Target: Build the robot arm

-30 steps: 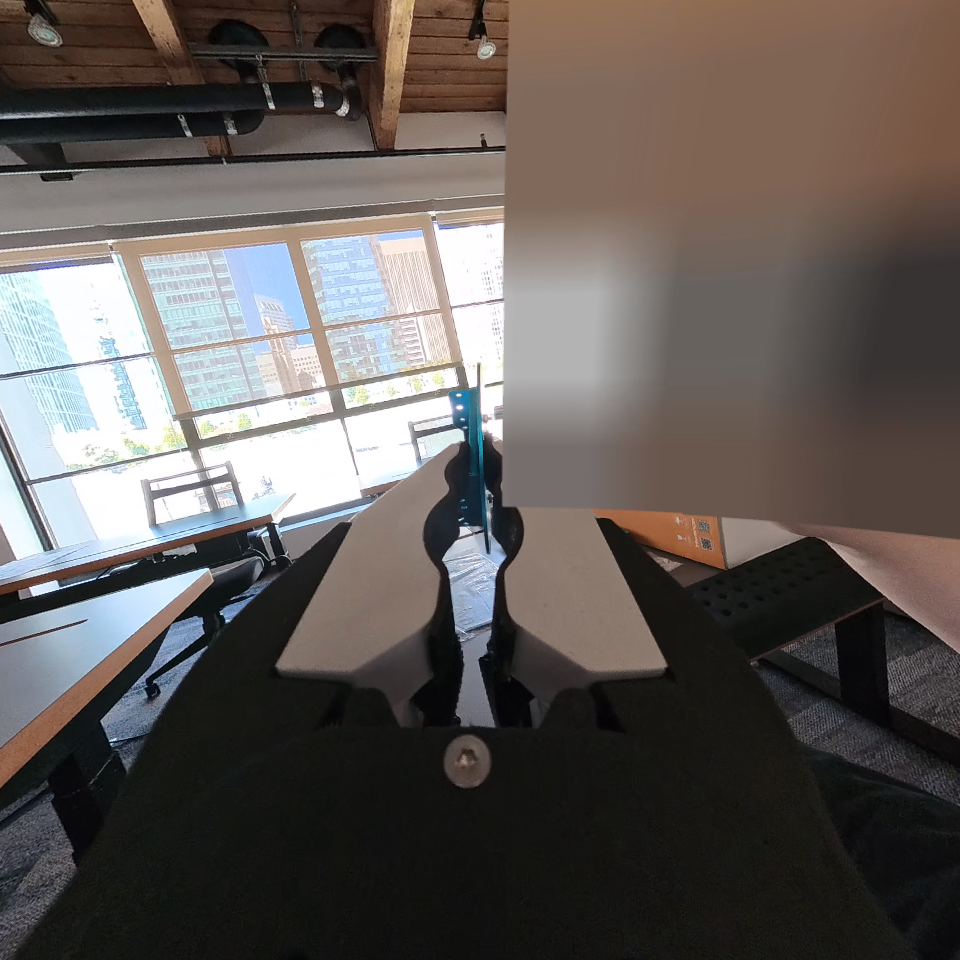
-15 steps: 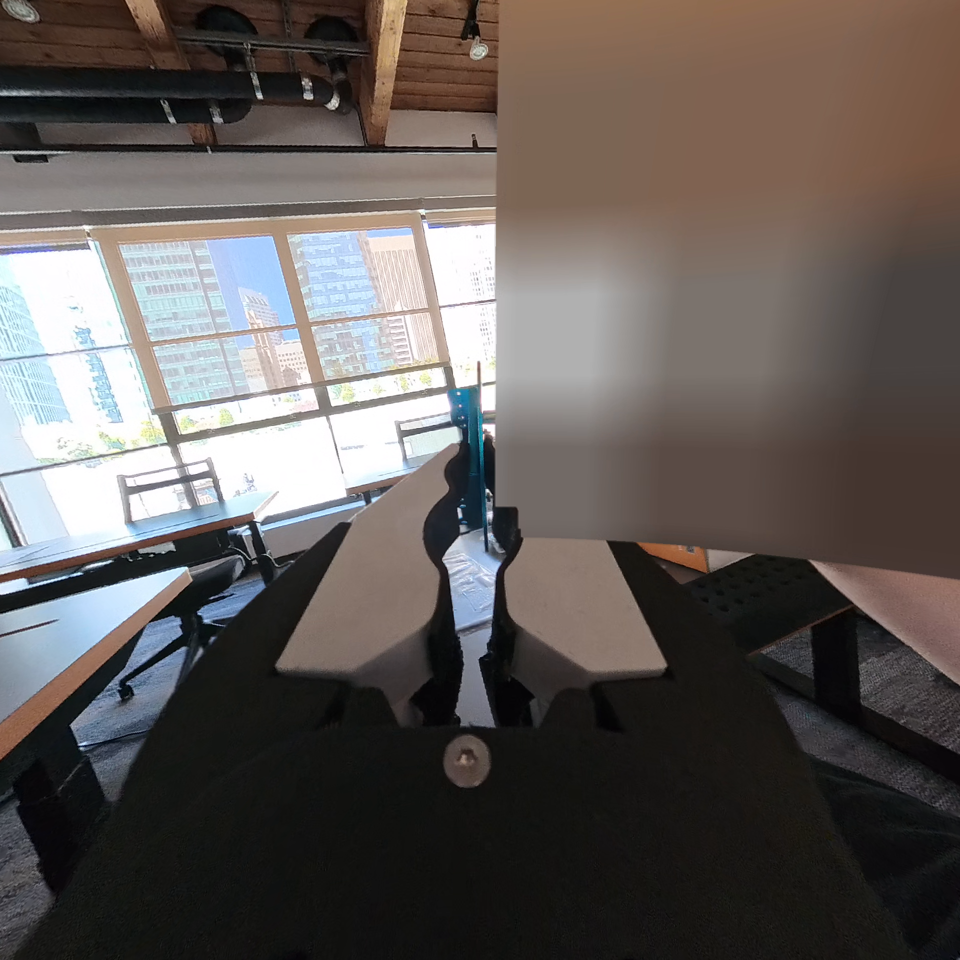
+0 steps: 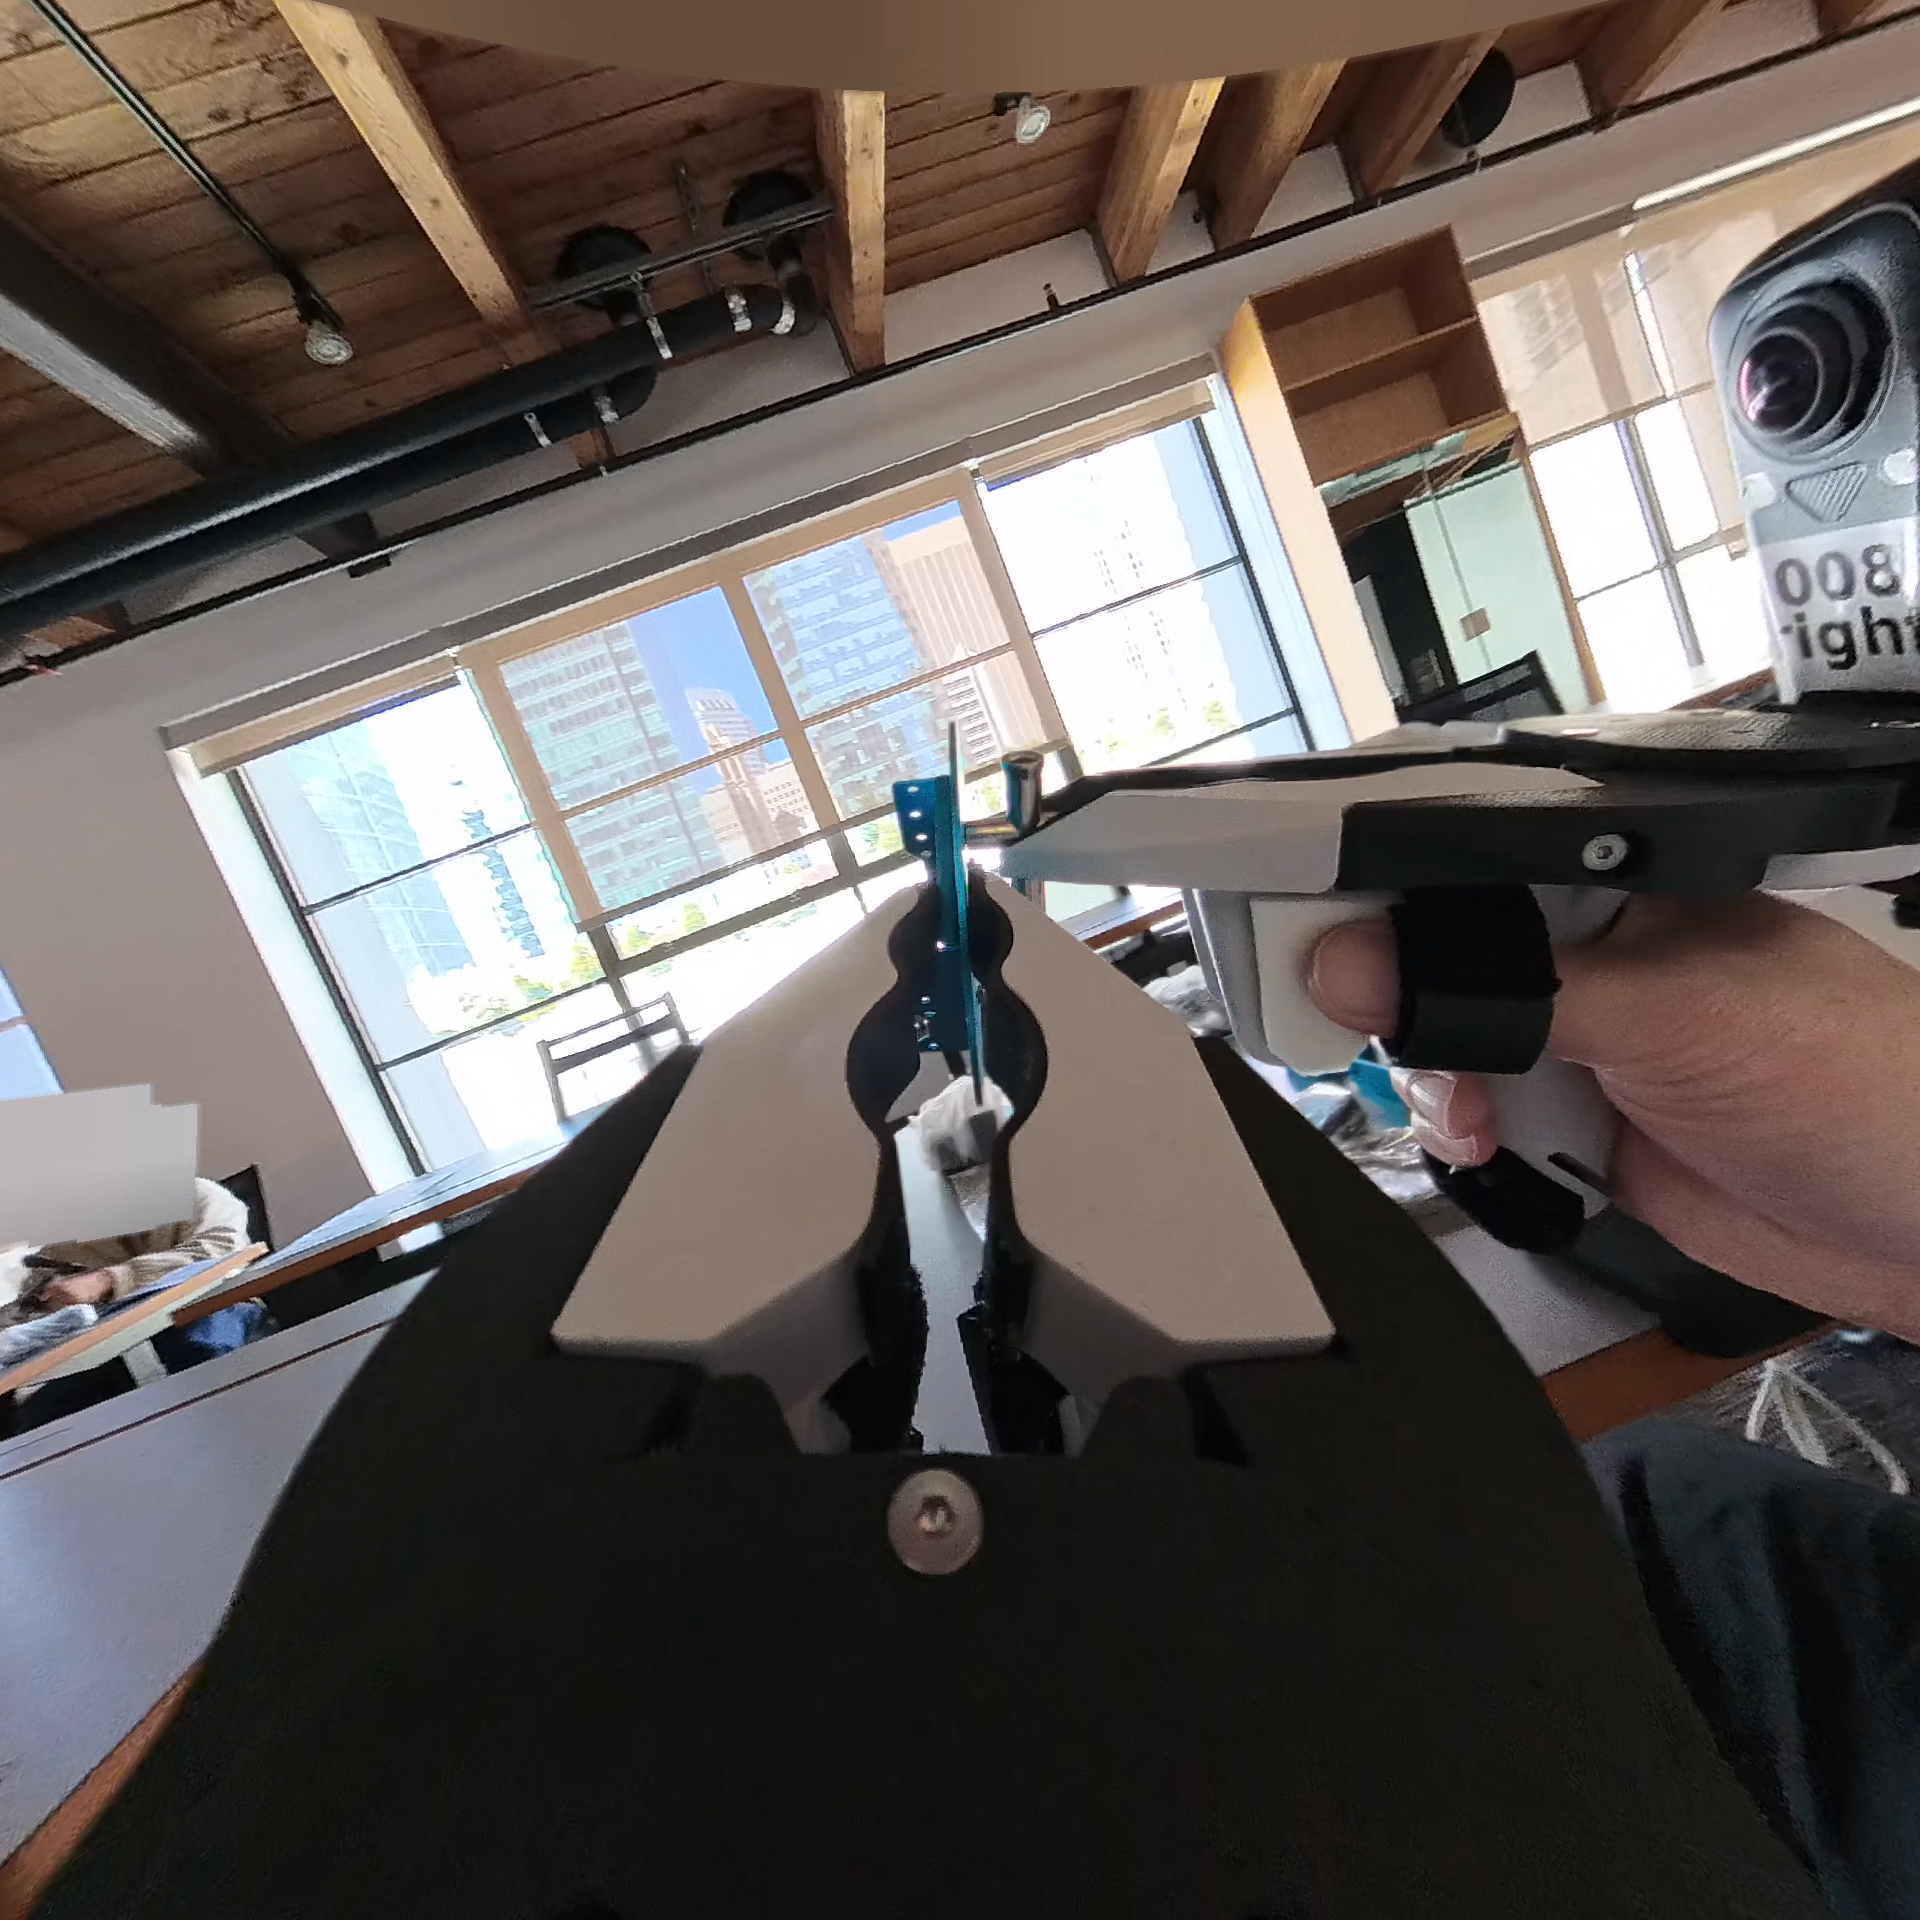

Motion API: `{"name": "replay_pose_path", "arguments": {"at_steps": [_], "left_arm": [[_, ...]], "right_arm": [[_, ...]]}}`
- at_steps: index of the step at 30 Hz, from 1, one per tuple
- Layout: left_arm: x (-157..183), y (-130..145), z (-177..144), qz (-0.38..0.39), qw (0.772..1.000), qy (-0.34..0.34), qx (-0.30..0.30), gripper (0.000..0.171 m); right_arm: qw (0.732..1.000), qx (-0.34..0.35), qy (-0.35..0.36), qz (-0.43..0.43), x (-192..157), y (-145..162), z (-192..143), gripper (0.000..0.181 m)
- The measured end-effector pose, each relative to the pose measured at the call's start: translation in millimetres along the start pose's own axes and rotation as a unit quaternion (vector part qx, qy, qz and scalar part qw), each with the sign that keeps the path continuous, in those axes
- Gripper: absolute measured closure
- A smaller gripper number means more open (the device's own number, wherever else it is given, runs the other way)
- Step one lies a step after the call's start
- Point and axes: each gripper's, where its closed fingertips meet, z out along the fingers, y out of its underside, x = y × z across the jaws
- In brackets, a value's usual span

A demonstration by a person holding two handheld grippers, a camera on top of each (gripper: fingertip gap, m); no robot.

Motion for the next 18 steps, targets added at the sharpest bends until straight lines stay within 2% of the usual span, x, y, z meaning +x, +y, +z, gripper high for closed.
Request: {"name": "replay_pose_path", "arguments": {"at_steps": [5, 7, 10, 14, 16, 18], "left_arm": [[0, 8, 1, 0.019, 1.000, -0.001, -0.017, 0.169], [-1, 9, 0, 0.035, 0.999, -0.012, -0.014, 0.169], [-3, 10, 2, 0.050, 0.998, -0.023, -0.008, 0.169], [-4, 15, 5, 0.080, 0.996, -0.031, -0.005, 0.169], [-4, 18, 5, 0.090, 0.996, -0.026, -0.003, 0.169], [-4, 18, 4, 0.104, 0.994, -0.021, 0.004, 0.168]], "right_arm": [[0.995, -0.038, 0.009, -0.089, 3, 9, 1, 0.175], [0.999, -0.038, -0.003, -0.032, 3, 11, 3, 0.175], [0.989, -0.008, -0.038, 0.144, 4, 13, 6, 0.174], [0.921, 0.049, -0.078, 0.380, 7, 17, 8, 0.174], [0.877, 0.066, -0.095, 0.466, 7, 20, 9, 0.175], [0.820, 0.081, -0.120, 0.554, 6, 21, 9, 0.174]]}}
